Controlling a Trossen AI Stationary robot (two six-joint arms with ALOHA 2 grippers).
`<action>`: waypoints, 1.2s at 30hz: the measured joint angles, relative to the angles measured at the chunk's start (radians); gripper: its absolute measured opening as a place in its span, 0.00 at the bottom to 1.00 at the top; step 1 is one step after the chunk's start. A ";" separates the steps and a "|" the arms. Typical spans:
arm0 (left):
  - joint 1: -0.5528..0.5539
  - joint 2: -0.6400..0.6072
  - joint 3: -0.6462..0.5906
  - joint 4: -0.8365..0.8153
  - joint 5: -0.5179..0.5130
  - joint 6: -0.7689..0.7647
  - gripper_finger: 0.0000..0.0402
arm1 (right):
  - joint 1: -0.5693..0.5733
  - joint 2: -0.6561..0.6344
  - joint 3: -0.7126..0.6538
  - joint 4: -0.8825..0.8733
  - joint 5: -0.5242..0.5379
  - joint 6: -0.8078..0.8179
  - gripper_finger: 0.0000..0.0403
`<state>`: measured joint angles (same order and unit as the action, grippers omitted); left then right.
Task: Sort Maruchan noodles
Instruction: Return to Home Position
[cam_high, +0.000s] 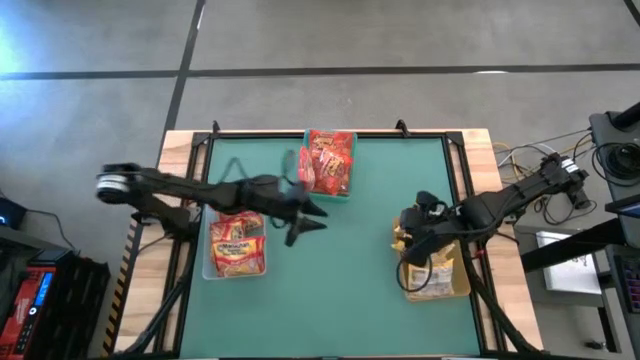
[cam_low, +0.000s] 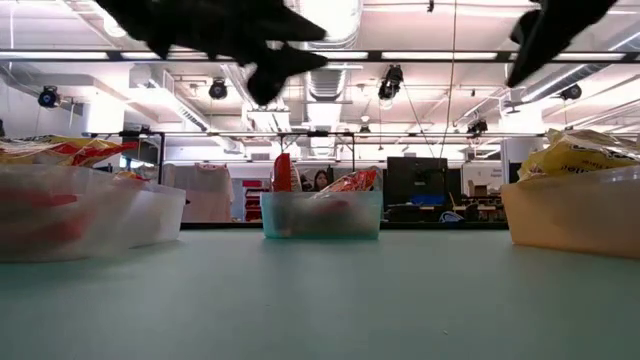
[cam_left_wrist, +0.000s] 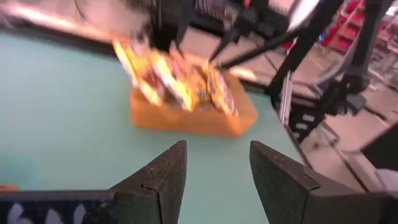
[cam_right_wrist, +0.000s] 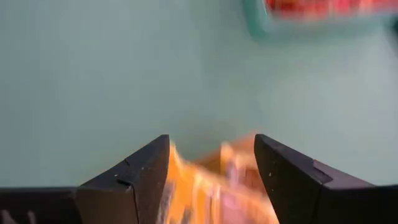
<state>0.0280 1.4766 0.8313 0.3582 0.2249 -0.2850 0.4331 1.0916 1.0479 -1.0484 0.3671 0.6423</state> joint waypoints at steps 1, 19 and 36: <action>0.001 -0.049 -0.028 0.002 -0.016 0.009 0.39 | -0.002 -0.016 -0.016 0.053 0.025 -0.045 0.55; 0.011 -0.877 -0.525 -0.009 -0.191 0.050 0.39 | -0.098 -0.385 -0.380 0.536 0.055 -0.282 0.56; 0.011 -0.887 -0.643 0.008 -0.245 0.059 0.39 | -0.107 -0.475 -0.651 0.872 0.044 -0.344 0.56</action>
<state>0.0395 0.5896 0.1879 0.3659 -0.0196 -0.2256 0.3264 0.6163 0.3970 -0.1763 0.4114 0.2981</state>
